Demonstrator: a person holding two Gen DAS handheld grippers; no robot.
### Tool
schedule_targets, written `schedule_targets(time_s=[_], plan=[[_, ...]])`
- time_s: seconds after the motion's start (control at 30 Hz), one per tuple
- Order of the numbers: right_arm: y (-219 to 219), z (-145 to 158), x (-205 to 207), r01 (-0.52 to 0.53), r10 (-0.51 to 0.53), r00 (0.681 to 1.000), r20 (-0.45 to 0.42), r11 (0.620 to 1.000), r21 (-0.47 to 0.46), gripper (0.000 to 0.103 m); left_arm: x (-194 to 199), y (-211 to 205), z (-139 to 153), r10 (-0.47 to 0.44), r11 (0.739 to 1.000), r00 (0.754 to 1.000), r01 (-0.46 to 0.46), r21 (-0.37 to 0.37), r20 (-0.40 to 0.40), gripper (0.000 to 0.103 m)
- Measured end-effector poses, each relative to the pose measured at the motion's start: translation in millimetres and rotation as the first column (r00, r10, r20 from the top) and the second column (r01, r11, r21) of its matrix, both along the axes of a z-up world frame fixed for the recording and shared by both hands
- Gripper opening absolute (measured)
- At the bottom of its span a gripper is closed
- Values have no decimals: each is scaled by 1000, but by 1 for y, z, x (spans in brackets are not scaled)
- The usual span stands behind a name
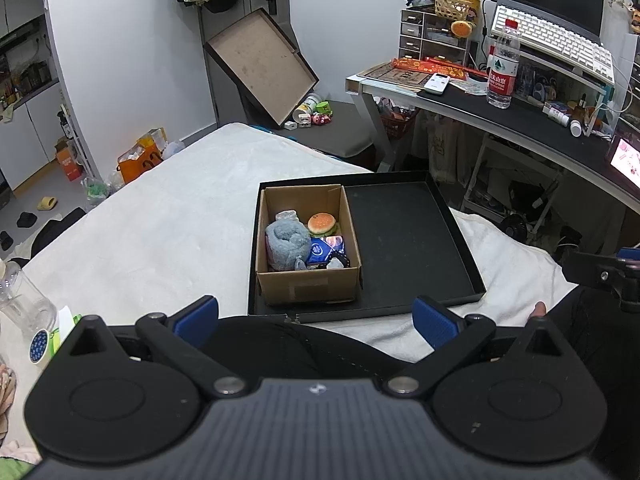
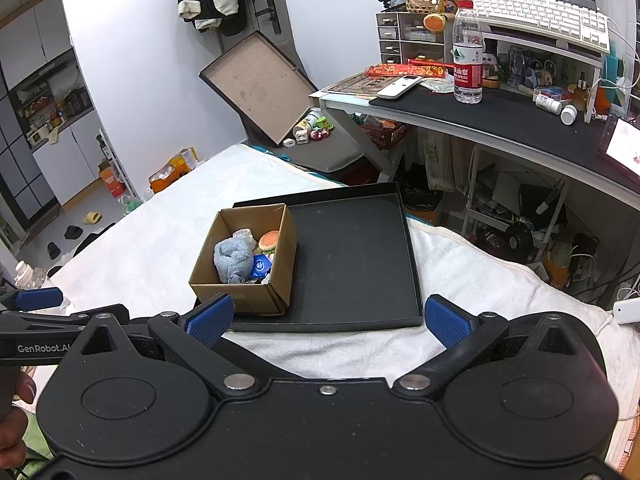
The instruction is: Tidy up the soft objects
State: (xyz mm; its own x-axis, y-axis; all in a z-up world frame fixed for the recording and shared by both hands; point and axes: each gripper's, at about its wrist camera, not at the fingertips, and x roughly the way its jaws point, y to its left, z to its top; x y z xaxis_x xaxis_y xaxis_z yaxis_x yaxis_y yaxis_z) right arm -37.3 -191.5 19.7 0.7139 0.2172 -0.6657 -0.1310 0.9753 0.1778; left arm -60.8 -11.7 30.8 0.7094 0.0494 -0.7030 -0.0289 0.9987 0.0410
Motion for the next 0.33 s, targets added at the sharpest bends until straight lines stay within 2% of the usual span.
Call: schedule_targets(time_s=[0.33], plan=[[-2,-3,1,3,-3,1000,-5,1000,7,103,0,-5,-1,-27,1000,1000,27,3,5,102]])
